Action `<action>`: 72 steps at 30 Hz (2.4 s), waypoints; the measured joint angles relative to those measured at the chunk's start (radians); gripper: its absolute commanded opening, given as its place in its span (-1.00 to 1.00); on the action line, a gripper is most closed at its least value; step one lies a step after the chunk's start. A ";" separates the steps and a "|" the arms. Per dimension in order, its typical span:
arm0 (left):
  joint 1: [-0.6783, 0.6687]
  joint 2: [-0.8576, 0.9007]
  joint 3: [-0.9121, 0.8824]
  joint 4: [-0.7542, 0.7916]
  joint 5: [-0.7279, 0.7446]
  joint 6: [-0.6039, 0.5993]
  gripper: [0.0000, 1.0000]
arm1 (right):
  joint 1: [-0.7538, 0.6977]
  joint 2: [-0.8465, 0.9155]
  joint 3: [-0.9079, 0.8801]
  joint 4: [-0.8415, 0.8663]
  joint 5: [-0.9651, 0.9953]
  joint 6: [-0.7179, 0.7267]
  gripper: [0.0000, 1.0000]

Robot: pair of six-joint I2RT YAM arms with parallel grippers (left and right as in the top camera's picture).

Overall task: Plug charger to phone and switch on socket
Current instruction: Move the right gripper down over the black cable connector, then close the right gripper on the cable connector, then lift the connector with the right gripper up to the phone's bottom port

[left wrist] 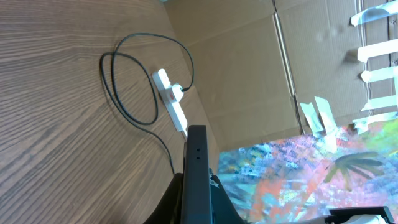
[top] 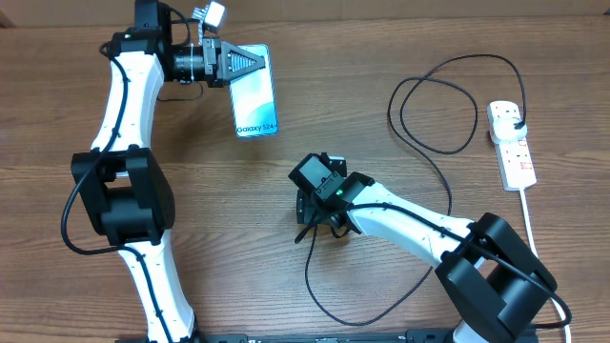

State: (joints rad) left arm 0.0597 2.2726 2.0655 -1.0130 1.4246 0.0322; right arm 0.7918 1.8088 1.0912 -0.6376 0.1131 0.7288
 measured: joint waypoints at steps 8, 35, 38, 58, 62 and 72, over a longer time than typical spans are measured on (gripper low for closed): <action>0.006 0.000 0.000 0.000 0.000 0.000 -0.92 | 0.000 0.003 0.000 0.014 -0.003 0.000 0.47; 0.008 0.000 0.000 0.022 -0.053 -0.043 -0.92 | 0.014 0.082 0.045 0.056 -0.035 0.003 -0.06; 0.009 0.000 0.000 0.026 -0.054 -0.056 -0.92 | 0.014 0.108 0.082 0.027 -0.034 0.000 -0.21; 0.009 0.000 0.000 0.026 -0.056 -0.064 -0.92 | 0.013 0.121 0.101 -0.037 -0.037 0.003 -0.93; 0.009 0.000 0.000 0.026 -0.056 -0.068 -0.92 | 0.013 0.121 0.102 -0.038 -0.038 0.004 -0.92; 0.020 0.000 0.000 0.113 0.018 -0.099 -0.92 | -0.021 0.129 0.142 -0.076 -0.143 0.003 -0.92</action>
State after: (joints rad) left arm 0.0799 2.2726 2.0651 -0.9001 1.4425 -0.0669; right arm 0.7708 1.9377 1.2331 -0.7139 -0.0296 0.7319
